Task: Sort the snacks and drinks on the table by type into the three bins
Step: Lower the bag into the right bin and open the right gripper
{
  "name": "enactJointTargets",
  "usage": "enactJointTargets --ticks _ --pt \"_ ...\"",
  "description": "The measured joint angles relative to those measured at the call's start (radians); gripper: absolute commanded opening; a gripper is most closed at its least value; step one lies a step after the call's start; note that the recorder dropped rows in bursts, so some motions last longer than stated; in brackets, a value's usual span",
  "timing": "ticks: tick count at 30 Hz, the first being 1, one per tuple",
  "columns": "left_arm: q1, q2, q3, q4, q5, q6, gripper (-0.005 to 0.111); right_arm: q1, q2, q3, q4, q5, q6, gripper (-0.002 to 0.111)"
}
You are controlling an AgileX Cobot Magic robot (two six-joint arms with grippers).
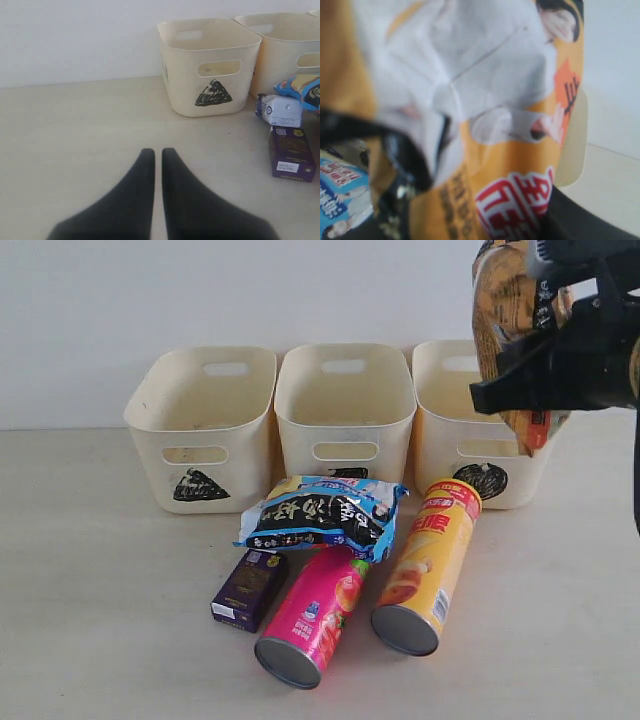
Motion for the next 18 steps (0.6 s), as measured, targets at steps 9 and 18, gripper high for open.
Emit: enactJointTargets --ticks 9,18 --pt "0.000 0.000 0.000 0.000 0.000 0.000 0.004 -0.139 0.206 -0.189 0.026 -0.131 0.000 0.000" --pt "0.000 0.000 0.000 0.000 0.000 0.000 0.004 -0.186 0.398 -0.340 0.026 -0.137 0.000 0.000"
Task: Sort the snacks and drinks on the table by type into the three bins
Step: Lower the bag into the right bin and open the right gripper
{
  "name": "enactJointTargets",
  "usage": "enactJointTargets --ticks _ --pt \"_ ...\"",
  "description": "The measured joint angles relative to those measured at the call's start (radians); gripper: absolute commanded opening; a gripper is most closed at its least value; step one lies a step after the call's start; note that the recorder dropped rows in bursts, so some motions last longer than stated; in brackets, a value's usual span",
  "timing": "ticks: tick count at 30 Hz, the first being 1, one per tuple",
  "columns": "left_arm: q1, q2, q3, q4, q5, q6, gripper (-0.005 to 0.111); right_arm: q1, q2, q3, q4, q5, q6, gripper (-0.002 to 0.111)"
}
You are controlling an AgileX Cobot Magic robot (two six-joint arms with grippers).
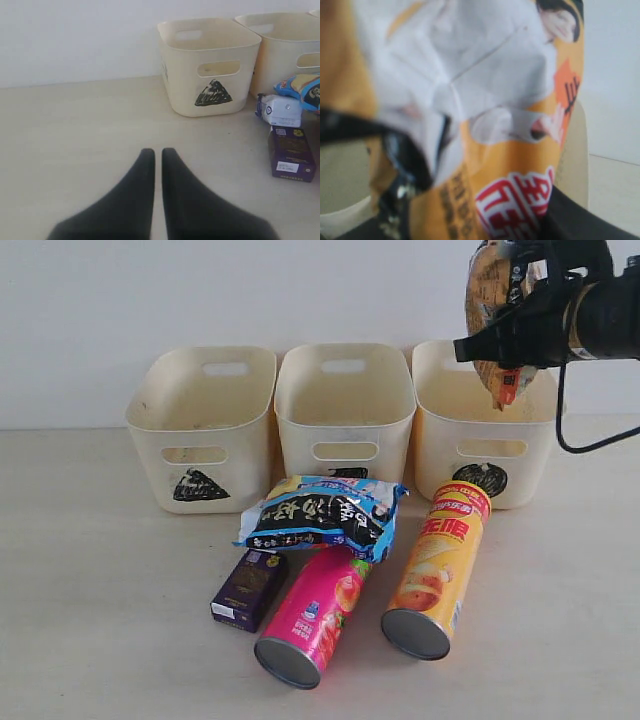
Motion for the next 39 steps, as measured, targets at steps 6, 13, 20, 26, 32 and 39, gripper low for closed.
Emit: enactJointTargets --ticks 6,13,20,26,32,39 --pt "0.000 0.000 0.000 0.000 0.000 0.000 0.004 0.000 0.117 -0.088 0.000 0.018 -0.004 0.000" --pt "0.000 0.000 0.000 0.000 0.000 0.000 0.004 0.000 0.236 -0.164 0.000 0.043 -0.004 0.030" --pt "0.000 0.000 0.000 0.000 0.000 0.000 0.004 0.000 0.257 -0.194 -0.002 0.065 -0.004 0.074" --pt "0.000 0.000 0.000 0.000 0.000 0.000 0.004 0.000 0.257 -0.194 -0.004 0.077 -0.004 0.074" --pt "0.000 0.000 0.000 0.000 0.000 0.000 0.004 0.000 0.240 -0.194 -0.004 0.081 -0.008 0.074" --pt "0.000 0.000 0.000 0.000 0.000 0.000 0.004 0.000 0.127 -0.186 0.057 0.023 -0.008 0.020"
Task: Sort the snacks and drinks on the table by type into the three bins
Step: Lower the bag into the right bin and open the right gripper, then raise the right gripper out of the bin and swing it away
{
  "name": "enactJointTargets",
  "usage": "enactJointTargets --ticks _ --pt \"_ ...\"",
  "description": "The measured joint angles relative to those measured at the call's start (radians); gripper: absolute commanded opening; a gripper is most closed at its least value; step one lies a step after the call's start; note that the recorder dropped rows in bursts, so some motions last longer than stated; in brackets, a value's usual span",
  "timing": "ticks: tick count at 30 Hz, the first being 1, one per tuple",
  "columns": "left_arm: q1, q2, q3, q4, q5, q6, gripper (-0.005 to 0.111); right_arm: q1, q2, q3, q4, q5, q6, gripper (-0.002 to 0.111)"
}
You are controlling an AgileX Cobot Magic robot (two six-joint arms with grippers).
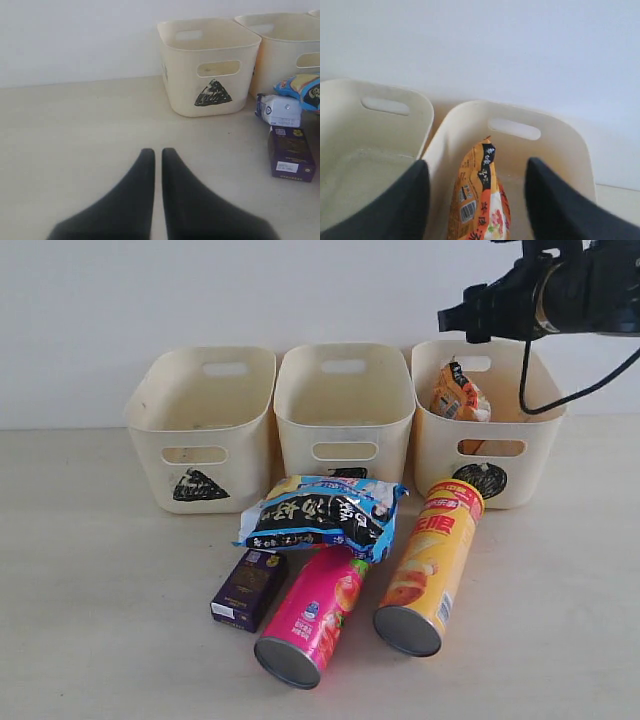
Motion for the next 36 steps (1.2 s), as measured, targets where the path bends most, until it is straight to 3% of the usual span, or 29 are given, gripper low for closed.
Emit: enactJointTargets --ticks 1,2,12,18,20,26,36 --pt "0.000 0.000 0.000 0.000 0.000 0.000 0.004 0.000 -0.020 0.013 0.000 -0.010 0.000 0.006" --pt "0.000 0.000 0.000 0.000 0.000 0.000 0.004 0.000 -0.045 0.038 0.000 -0.022 0.000 0.000" --pt "0.000 0.000 0.000 0.000 0.000 0.000 0.004 0.000 -0.201 0.225 -0.015 -0.173 -0.045 0.000" --pt "0.000 0.000 0.000 0.000 0.000 0.000 0.004 0.000 -0.252 0.262 -0.213 -0.462 -0.003 0.000" --pt "0.000 0.000 0.000 0.000 0.000 0.000 0.004 0.000 -0.268 0.262 -0.269 -0.485 0.017 0.000" --pt "0.000 0.000 0.000 0.000 0.000 0.000 0.004 0.000 -0.332 0.274 -0.319 -0.203 0.013 0.000" --pt "0.000 0.000 0.000 0.000 0.000 0.000 0.004 0.000 -0.410 0.274 -0.325 0.611 -0.359 0.000"
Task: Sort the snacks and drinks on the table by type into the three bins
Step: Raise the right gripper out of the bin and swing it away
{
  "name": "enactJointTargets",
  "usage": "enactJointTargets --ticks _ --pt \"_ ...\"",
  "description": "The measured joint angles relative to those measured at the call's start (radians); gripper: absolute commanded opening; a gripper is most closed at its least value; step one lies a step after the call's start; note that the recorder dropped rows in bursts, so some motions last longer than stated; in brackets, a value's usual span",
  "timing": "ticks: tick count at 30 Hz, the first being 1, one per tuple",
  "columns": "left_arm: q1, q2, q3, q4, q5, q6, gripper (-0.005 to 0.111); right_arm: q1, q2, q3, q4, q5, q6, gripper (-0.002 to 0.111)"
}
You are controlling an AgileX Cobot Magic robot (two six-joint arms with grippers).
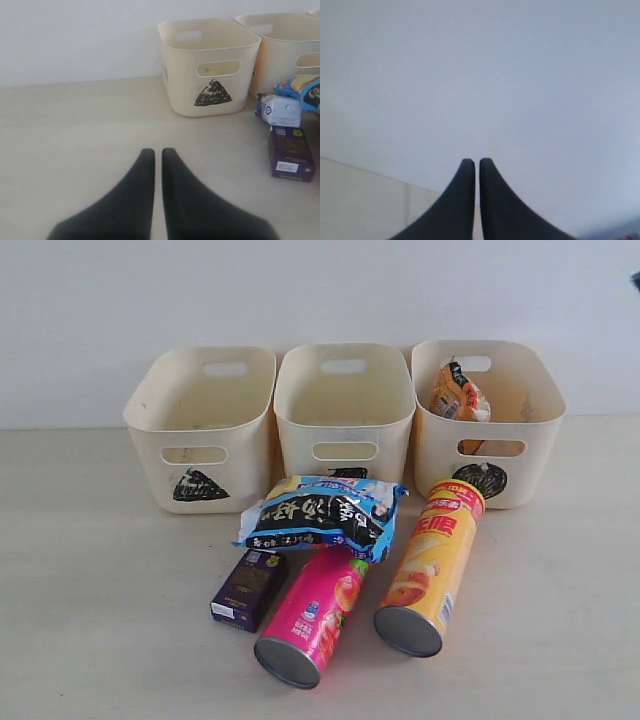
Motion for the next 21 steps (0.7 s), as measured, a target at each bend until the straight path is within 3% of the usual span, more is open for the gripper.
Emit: enactJointTargets --ticks 5,14,21 --pt "0.000 0.000 0.000 0.000 0.000 0.000 0.004 0.000 -0.002 0.000 0.144 0.162 -0.222 0.000" --pt "0.000 0.000 0.000 0.000 0.000 0.000 0.004 0.008 -0.017 0.002 0.604 0.153 -0.492 0.000" --pt "0.000 0.000 0.000 0.000 0.000 0.000 0.004 0.161 -0.073 0.042 0.920 0.032 -0.687 0.000"
